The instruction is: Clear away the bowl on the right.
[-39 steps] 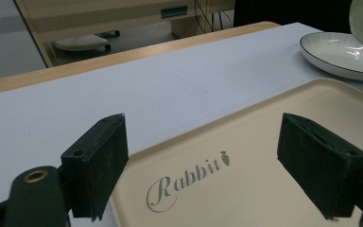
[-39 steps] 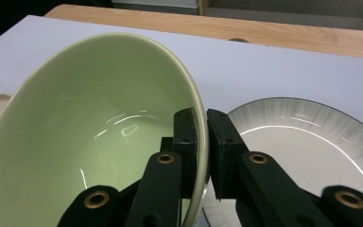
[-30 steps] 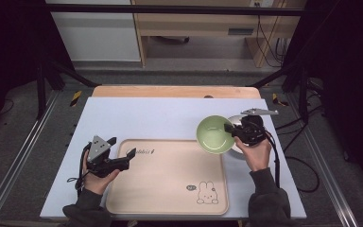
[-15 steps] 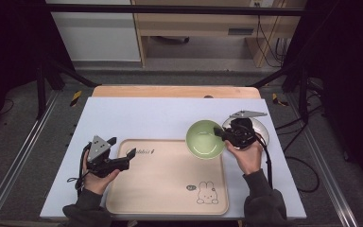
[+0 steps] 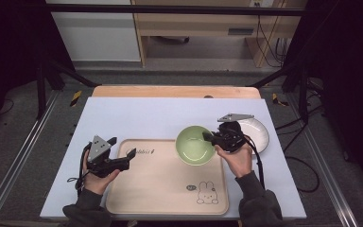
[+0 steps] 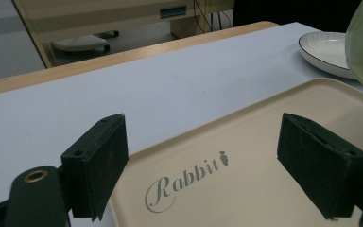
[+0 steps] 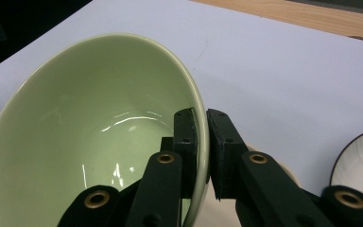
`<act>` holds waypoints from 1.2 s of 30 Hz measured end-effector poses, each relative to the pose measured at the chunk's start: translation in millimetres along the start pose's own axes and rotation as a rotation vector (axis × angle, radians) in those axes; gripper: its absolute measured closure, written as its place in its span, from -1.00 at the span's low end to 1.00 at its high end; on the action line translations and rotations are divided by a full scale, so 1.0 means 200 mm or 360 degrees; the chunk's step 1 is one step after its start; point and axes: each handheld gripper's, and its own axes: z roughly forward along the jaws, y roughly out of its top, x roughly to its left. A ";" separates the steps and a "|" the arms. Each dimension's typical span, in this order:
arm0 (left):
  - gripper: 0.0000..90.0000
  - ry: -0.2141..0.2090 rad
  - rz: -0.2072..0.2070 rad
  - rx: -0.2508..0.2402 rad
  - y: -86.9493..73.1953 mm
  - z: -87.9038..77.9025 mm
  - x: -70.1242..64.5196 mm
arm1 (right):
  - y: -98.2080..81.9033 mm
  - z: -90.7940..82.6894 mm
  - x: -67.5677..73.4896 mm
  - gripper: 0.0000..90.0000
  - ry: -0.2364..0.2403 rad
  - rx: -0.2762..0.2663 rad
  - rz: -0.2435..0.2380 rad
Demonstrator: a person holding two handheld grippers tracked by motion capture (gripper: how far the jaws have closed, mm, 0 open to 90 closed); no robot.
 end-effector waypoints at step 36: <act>-0.63 -0.0005 0.0014 0.0007 0.00 0.00 -0.01 | -0.07 0.24 0.20 0.84 0.0168 0.0173 -0.0110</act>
